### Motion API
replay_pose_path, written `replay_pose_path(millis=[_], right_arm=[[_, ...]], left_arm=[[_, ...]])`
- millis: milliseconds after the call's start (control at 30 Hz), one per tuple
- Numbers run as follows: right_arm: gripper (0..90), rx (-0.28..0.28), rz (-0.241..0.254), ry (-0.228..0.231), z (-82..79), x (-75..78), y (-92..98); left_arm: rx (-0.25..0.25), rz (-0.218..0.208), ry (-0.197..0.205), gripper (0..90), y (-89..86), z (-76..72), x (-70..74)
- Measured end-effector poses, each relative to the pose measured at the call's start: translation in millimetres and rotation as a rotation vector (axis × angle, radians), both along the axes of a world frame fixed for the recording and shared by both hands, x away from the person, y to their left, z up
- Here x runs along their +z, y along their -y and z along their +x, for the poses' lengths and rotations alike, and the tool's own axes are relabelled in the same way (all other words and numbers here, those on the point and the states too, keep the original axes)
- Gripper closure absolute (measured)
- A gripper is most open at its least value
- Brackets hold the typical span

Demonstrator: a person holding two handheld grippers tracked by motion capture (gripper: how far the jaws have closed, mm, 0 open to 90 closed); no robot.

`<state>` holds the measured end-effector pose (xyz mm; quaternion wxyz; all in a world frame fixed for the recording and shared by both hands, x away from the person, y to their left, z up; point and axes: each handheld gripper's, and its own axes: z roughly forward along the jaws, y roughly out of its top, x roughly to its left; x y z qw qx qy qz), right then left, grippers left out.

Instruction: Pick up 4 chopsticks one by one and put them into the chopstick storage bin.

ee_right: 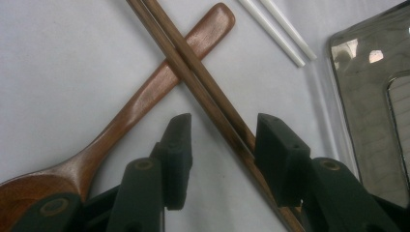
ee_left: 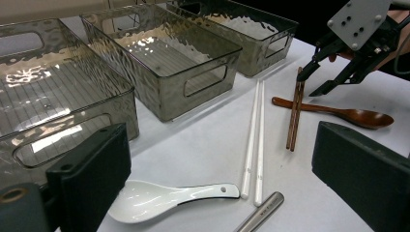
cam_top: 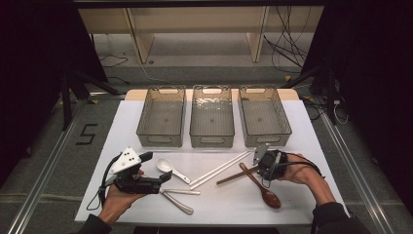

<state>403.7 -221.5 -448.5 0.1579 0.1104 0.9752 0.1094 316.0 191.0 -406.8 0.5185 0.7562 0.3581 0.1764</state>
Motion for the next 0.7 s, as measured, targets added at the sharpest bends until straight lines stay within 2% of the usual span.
replay_pose_path(millis=[267, 400, 567, 700], right_arm=[[61.8, 0.007, -0.018, -0.004, 2.5, -4.7, 2.1], [64.4, 0.006, -0.011, -0.013, 2.3, -3.9, 3.3], [63.2, 0.024, -0.021, 0.010, 3.3, -5.1, 2.1], [62.4, 0.018, -0.024, 0.011, 3.6, -6.3, 1.2]], left_arm=[[0.000, 0.001, 0.000, 6.0, 0.5, 0.0, 0.0], [0.000, -0.001, 0.000, 6.0, 0.4, 0.0, 0.1], [-0.003, 0.002, -0.001, 6.1, 0.7, -0.1, 0.1], [-0.004, 0.002, -0.001, 6.1, 0.8, -0.1, 0.0]])
